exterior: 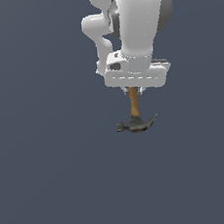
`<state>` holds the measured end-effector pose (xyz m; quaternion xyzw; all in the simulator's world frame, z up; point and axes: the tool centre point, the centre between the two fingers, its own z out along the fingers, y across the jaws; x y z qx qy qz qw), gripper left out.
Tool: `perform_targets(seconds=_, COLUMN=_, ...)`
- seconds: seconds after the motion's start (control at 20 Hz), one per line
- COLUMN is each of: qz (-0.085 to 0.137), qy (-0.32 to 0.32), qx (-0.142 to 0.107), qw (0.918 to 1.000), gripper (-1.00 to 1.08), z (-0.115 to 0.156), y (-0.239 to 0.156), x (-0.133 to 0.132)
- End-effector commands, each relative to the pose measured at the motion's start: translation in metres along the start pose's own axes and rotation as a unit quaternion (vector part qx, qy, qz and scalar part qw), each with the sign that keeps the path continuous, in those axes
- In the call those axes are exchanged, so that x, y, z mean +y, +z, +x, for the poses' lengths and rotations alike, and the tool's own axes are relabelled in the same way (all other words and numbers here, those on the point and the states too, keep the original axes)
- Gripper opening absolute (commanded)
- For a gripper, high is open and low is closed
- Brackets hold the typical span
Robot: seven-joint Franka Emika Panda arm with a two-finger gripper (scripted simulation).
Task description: Pick up the object and move it to a goal position.
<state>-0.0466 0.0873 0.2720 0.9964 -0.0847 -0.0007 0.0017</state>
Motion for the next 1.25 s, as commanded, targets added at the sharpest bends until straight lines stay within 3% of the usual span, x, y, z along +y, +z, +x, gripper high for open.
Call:
perform_targets(seconds=0.0, qz=0.001, qy=0.0, qx=0.001, qw=1.0, gripper=-1.0, z=0.0, y=-0.028, x=-0.01)
perform_targets(seconds=0.6, qz=0.002, qy=-0.002, qx=0.001, qw=1.0, gripper=-1.0, z=0.002, y=-0.125, x=-0.048)
perform_targets(seconds=1.2, qz=0.002, qy=-0.002, qx=0.001, qw=1.0, gripper=-1.0, z=0.005, y=-0.151, x=-0.059)
